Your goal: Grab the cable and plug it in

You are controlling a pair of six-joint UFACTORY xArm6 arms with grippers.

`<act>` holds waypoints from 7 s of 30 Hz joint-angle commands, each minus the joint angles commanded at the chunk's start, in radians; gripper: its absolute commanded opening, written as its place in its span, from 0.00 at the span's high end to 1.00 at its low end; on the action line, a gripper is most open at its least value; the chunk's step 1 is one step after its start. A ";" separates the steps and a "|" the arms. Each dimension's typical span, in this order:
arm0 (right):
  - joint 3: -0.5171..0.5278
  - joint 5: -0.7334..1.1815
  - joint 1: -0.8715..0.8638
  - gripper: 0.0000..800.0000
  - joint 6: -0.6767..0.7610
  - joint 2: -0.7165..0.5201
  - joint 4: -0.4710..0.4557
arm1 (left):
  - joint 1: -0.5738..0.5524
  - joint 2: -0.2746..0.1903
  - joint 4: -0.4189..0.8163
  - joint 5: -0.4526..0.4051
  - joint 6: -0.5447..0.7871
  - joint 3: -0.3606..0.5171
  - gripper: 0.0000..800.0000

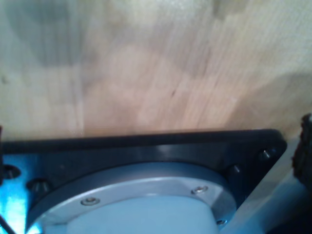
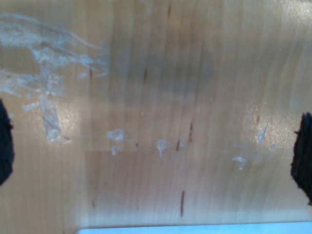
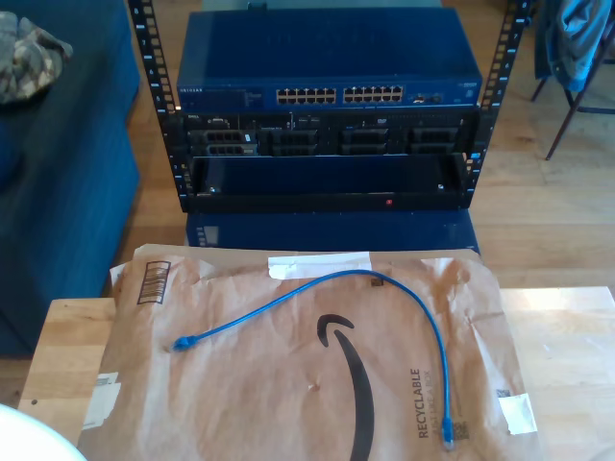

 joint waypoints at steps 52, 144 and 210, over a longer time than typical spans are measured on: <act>-0.245 0.307 0.026 0.01 0.161 -0.097 0.012 | -0.034 -0.160 0.003 0.325 -0.103 -0.249 0.00; -1.367 -0.064 2.209 0.34 1.921 1.140 0.002 | -1.350 0.114 -0.064 0.354 -1.470 -0.595 0.00; -1.063 0.339 1.718 0.99 1.827 0.170 0.489 | -1.834 0.132 -0.841 0.562 -1.568 -1.079 0.00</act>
